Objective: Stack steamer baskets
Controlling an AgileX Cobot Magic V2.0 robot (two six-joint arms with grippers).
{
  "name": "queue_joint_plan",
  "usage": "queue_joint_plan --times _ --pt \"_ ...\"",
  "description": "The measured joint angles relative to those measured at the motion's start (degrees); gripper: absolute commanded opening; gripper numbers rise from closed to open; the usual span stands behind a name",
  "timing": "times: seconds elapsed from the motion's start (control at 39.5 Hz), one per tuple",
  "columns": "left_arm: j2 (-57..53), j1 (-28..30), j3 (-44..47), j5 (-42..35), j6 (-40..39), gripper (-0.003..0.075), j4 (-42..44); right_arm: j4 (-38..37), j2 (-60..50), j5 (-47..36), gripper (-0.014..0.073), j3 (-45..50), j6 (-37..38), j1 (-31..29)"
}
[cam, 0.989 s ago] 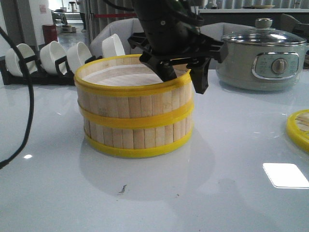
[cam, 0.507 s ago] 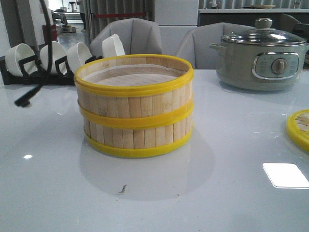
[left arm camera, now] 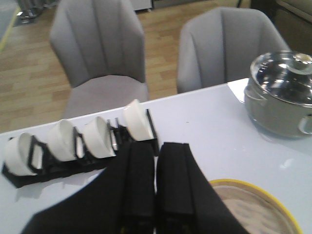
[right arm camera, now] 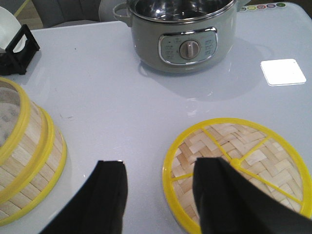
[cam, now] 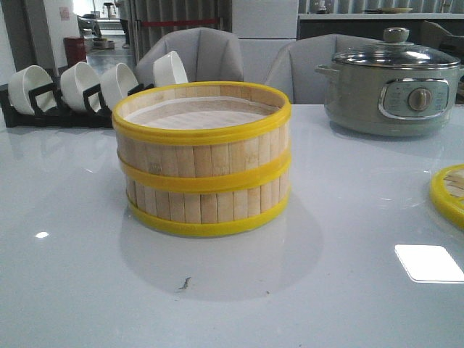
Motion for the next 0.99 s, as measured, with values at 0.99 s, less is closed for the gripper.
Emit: queue_joint_plan --times 0.99 --pt "-59.67 7.59 80.74 -27.9 -7.58 0.0087 2.76 0.0 0.0 0.0 0.0433 0.0 0.0 0.0"
